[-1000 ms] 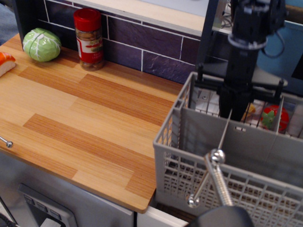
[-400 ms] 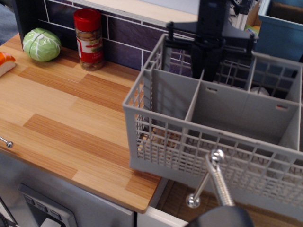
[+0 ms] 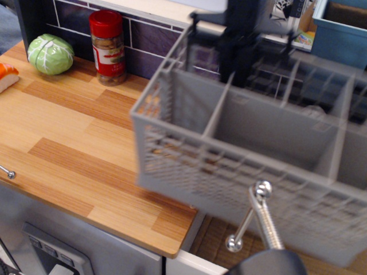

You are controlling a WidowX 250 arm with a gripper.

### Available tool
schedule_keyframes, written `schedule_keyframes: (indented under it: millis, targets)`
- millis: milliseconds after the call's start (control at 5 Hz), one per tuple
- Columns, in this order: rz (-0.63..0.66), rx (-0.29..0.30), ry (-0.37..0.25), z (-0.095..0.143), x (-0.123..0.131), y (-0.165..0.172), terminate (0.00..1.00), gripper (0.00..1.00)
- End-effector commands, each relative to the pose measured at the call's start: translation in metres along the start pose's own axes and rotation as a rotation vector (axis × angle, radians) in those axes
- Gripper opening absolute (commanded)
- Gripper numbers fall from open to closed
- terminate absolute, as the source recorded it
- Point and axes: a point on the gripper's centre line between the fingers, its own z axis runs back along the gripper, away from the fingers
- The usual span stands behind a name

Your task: Move drying rack out of sink

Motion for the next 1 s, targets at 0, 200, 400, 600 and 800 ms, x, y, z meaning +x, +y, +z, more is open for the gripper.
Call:
schedule_keyframes:
  millis: [0,200,400,600,800]
  targets:
    - [0.117,0.079,-0.097,0.006,0.004,0.054,0.0,0.0]
    - [0.131,0.078,0.007,0.02,0.007,0.085,0.0,0.0]
    - [0.095,0.098,0.055,0.025,0.008,0.112,0.0,0.0]
    - [0.009,0.128,0.104,0.019,0.004,0.131,0.0,0.0]
    - [-0.028,0.095,0.095,0.001,-0.005,0.136,1.0,0.0]
